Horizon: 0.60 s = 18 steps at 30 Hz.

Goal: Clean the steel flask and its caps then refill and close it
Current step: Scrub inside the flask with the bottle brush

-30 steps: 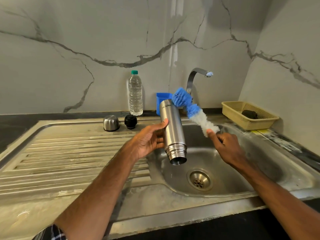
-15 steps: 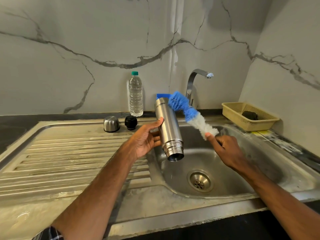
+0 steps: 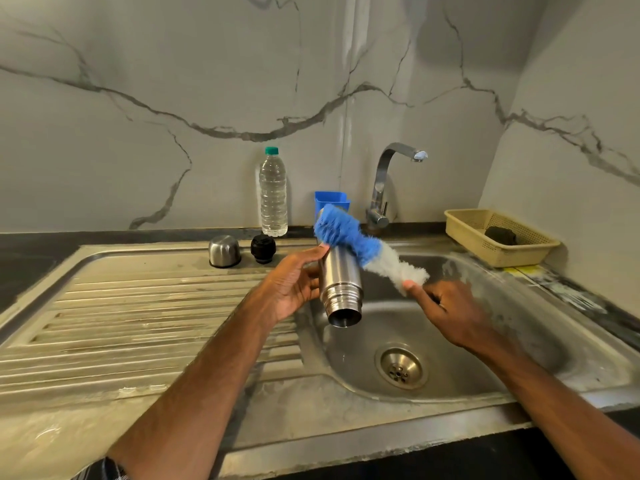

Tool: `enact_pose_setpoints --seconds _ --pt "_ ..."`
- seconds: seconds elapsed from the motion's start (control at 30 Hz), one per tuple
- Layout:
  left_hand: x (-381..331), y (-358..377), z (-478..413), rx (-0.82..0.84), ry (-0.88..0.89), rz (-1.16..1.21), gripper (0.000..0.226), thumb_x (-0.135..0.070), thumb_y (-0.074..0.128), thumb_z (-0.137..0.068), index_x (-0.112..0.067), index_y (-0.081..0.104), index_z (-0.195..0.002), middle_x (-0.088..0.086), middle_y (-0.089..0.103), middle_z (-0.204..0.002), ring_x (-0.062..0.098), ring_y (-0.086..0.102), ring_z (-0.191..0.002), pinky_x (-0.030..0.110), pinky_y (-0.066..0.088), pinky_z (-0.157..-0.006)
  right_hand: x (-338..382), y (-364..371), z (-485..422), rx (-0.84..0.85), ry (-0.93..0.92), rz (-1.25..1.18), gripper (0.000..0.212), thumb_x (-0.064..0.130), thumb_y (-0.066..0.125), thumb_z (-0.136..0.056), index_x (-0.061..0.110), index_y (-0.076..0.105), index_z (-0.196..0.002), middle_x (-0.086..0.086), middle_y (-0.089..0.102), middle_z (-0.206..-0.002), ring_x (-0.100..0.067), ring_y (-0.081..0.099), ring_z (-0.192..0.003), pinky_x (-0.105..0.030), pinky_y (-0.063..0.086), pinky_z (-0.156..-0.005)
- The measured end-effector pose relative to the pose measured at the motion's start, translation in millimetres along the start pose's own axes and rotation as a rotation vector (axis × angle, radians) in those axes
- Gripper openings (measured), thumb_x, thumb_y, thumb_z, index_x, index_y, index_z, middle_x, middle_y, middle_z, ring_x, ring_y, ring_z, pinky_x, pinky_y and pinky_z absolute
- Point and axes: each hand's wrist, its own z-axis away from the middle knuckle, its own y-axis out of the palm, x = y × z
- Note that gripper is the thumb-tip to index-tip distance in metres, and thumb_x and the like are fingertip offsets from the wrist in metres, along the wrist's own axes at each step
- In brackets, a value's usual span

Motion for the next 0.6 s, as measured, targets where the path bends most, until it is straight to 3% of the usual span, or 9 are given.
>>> enact_pose_setpoints --seconds 0.2,0.27,0.37,0.53,0.6 --pt "-0.9 -1.7 -1.6 -0.043 0.011 -0.019 0.066 -0.027 0.08 -0.075 0.001 0.057 -0.131 0.014 0.065 -0.108 0.027 0.063 -0.093 0.036 0.056 -0.078 -6.5 -1.8 -1.7 -0.013 0.058 -0.005 0.064 0.056 0.044 -0.096 0.01 0.057 -0.053 0.001 0.047 -0.045 -0.007 0.039 -0.038 -0.021 0.031 -0.042" --pt "-1.9 -3.0 -3.0 -0.056 0.015 -0.005 0.069 -0.027 0.081 -0.075 0.002 0.056 -0.132 0.012 0.067 -0.105 0.024 0.067 -0.087 0.035 0.059 -0.074 -7.6 -1.1 -2.0 -0.012 0.054 -0.001 0.063 0.056 0.045 -0.096 0.012 0.057 -0.053 -0.002 0.05 -0.045 -0.006 0.04 -0.038 -0.027 0.034 -0.044" --pt "-3.7 -4.0 -2.6 -0.059 0.014 0.03 0.068 -0.026 0.08 -0.077 0.002 0.055 -0.134 0.01 0.07 -0.097 0.021 0.071 -0.08 0.033 0.06 -0.067 -7.5 -0.6 -3.1 -0.026 0.068 0.019 0.064 0.058 0.045 -0.095 0.011 0.055 -0.052 -0.001 0.049 -0.045 -0.006 0.039 -0.039 -0.024 0.034 -0.044" --pt "-6.6 -7.1 -1.9 -0.061 0.015 0.089 0.067 -0.026 0.08 -0.08 0.0 0.054 -0.135 0.013 0.07 -0.102 0.024 0.073 -0.08 0.031 0.059 -0.064 -1.2 3.0 -4.2 -0.042 0.028 -0.034 0.069 0.057 0.047 -0.095 0.005 0.05 -0.049 0.005 0.039 -0.042 -0.007 0.033 -0.037 -0.023 0.031 -0.043" --pt "-5.6 -7.4 -1.2 -0.042 0.003 0.09 0.066 -0.026 0.08 -0.081 -0.001 0.054 -0.136 0.015 0.07 -0.106 0.025 0.073 -0.083 0.033 0.06 -0.066 1.2 3.1 -1.8 -0.005 0.018 -0.043 0.064 0.055 0.048 -0.096 0.012 0.049 -0.048 0.005 0.038 -0.043 -0.007 0.032 -0.038 -0.024 0.033 -0.044"
